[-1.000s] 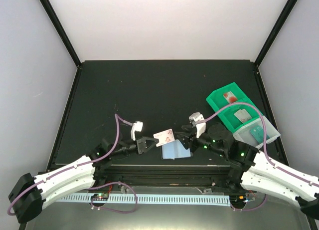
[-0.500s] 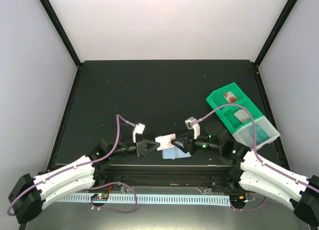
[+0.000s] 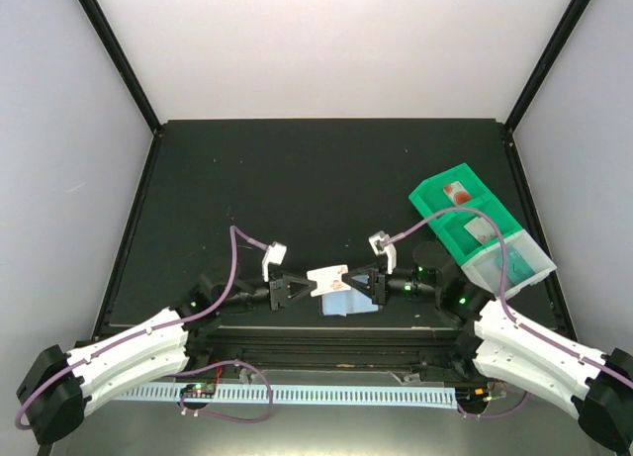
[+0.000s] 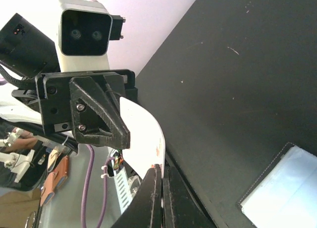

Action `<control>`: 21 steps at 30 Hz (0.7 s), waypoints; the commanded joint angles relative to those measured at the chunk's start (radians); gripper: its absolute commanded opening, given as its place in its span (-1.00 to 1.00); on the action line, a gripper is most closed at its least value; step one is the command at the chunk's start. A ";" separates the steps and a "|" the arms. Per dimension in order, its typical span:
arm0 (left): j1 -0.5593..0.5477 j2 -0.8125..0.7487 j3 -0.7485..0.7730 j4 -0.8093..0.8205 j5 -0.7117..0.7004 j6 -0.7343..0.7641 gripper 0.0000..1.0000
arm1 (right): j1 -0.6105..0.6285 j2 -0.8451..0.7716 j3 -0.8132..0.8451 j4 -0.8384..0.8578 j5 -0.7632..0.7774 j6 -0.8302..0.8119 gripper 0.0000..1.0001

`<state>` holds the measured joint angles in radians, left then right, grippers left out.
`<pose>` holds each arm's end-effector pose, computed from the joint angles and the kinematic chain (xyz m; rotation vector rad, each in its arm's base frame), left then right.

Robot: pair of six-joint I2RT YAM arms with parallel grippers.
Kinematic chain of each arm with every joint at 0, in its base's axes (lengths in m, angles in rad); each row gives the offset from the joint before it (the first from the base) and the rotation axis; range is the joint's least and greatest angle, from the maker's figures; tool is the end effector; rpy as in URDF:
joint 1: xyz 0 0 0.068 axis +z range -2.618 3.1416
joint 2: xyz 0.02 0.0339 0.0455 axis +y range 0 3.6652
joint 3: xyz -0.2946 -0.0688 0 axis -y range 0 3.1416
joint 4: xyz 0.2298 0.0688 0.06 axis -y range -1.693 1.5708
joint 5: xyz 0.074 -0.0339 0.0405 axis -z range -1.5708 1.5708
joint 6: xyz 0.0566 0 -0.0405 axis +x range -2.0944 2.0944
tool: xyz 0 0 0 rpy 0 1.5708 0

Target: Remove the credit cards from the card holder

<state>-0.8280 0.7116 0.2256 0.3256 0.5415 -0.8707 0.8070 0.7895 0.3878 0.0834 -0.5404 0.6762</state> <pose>0.0793 -0.1295 0.2320 0.4271 1.9975 -1.6350 0.0923 0.1385 0.2497 -0.5581 2.0718 1.4576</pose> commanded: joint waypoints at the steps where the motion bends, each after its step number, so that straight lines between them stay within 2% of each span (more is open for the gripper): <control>1: -0.002 -0.010 0.037 0.027 0.016 0.024 -0.95 | -0.003 -0.002 0.002 0.034 -0.015 -0.007 -0.98; 3: -0.002 -0.013 0.037 0.013 -0.001 0.023 -0.74 | -0.004 -0.001 0.003 0.030 -0.014 -0.011 -0.98; 6: -0.002 -0.019 0.051 -0.037 -0.039 0.032 -0.31 | -0.004 -0.003 0.006 0.029 -0.003 -0.011 -0.98; 10: -0.002 -0.028 0.084 -0.141 -0.094 0.059 0.41 | -0.023 -0.001 0.030 -0.004 0.022 -0.028 -0.98; 13: -0.002 -0.034 0.109 -0.221 -0.145 0.076 0.87 | -0.055 -0.001 0.053 -0.034 0.035 -0.041 -0.98; 14: -0.002 -0.037 0.112 -0.239 -0.158 0.076 0.97 | -0.067 -0.002 0.060 -0.043 0.039 -0.042 -0.98; 21: -0.002 -0.050 0.129 -0.324 -0.239 0.108 0.98 | -0.182 -0.016 0.105 -0.147 0.106 -0.064 -0.98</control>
<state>-0.8261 0.6735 0.3008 0.0917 0.3775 -0.8043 0.6907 0.7891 0.4503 0.0032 -0.4892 0.6384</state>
